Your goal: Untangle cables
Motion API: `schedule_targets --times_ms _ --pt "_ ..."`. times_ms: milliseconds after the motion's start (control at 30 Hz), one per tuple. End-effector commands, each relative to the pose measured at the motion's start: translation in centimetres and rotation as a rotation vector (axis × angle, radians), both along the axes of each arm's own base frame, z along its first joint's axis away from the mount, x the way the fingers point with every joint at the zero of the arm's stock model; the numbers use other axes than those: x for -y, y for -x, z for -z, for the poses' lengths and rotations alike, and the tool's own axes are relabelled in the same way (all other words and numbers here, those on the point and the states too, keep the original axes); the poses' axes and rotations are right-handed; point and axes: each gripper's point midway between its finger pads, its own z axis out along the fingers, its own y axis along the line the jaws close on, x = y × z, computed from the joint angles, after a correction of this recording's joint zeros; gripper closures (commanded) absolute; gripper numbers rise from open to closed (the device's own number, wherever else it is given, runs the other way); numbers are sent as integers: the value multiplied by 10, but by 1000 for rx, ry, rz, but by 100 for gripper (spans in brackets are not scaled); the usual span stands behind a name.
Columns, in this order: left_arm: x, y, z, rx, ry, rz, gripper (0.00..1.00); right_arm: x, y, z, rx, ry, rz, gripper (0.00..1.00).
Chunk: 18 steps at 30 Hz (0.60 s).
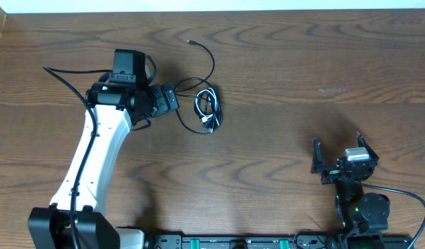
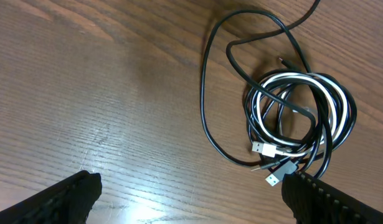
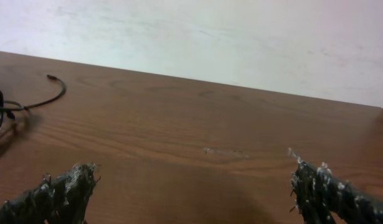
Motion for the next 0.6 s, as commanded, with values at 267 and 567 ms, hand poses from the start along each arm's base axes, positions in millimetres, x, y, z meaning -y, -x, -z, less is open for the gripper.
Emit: schedule_targets --times_ms 267,567 --pt "-2 -1 38 -108 -20 -10 2 1 0 1 0 10 4 1" --pt "-3 1 72 -207 -29 -10 2 1 0 0 1 10 4 1"
